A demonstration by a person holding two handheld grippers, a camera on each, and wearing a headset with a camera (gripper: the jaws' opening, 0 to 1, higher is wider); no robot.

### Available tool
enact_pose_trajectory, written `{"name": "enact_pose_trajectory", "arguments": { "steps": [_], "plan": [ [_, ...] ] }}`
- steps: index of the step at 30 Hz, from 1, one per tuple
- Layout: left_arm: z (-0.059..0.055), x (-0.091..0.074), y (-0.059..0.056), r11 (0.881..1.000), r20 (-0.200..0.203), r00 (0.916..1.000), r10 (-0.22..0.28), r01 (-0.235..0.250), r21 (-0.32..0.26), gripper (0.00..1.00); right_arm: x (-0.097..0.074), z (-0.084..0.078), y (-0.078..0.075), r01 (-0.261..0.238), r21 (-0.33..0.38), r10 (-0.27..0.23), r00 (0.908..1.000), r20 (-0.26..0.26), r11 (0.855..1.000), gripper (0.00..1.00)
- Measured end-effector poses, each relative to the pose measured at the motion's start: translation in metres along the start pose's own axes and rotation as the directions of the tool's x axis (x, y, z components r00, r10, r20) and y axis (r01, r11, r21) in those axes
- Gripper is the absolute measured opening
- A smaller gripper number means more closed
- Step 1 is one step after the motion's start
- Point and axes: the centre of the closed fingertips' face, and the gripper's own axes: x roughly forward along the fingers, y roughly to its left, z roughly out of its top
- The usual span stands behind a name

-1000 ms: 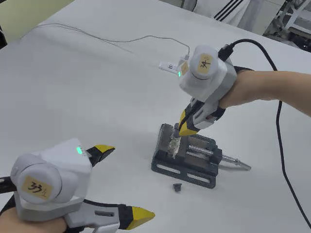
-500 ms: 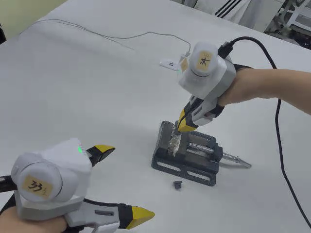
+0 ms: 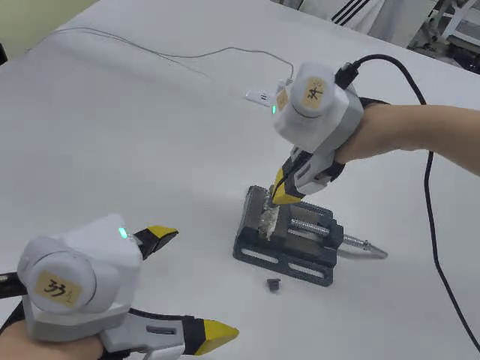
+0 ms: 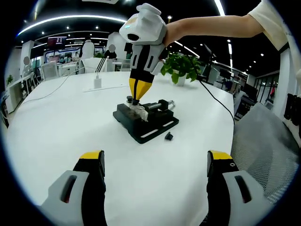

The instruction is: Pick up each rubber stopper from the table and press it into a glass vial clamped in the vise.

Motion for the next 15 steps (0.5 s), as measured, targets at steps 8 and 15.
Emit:
{"name": "enact_pose_trajectory", "arguments": {
  "steps": [8,15],
  "plan": [
    [-0.0026,0.0021,-0.0006,1.0,-0.005,1.0,-0.008,0.008,-0.006,0.88,0.0012,-0.0008,-0.0009,0.003,0.006,-0.003,0.9999,0.016,1.0,0.0],
    [0.0008,0.0054,0.006,1.0,-0.007,0.9999,-0.012,0.012,-0.011,0.88,0.0037,0.001,-0.0039,-0.001,0.088,0.001,1.0,0.007,0.996,0.0]
  ]
}}
